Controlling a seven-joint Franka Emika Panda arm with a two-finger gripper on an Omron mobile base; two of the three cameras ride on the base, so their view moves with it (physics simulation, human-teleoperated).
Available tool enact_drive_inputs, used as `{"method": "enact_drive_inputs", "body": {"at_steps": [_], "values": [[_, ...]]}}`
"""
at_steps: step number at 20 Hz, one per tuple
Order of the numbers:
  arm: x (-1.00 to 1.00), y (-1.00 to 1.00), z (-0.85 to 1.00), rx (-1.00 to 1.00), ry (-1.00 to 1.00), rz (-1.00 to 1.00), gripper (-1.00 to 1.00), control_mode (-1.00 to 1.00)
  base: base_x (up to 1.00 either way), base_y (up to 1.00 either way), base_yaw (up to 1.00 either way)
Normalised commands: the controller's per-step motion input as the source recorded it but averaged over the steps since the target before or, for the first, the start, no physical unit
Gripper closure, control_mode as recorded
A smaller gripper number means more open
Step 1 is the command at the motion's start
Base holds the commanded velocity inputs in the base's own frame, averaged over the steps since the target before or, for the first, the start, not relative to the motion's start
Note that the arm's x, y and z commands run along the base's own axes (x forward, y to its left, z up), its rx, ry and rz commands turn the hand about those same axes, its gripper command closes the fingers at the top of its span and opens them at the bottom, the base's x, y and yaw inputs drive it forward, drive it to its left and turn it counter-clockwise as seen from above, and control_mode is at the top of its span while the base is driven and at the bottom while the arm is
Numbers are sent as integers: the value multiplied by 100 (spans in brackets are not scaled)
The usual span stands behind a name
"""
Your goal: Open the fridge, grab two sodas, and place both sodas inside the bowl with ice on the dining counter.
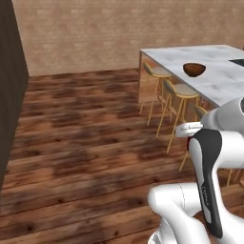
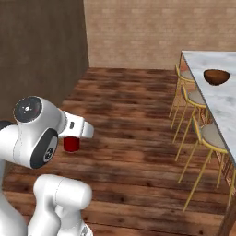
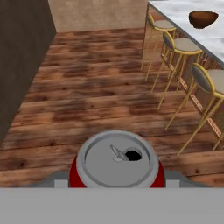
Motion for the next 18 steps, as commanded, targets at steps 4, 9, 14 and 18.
{"method": "enact_drive_inputs", "body": {"at_steps": [4, 9, 14, 18], "values": [[0, 0, 0, 0, 0, 0, 100, 100, 100, 72, -34], [0, 0, 0, 0, 0, 0, 100, 100, 100, 66, -34], [0, 0, 0, 0, 0, 0, 100, 100, 100, 58, -36], [0, 0, 0, 0, 0, 0, 100, 100, 95, 51, -40]]}}
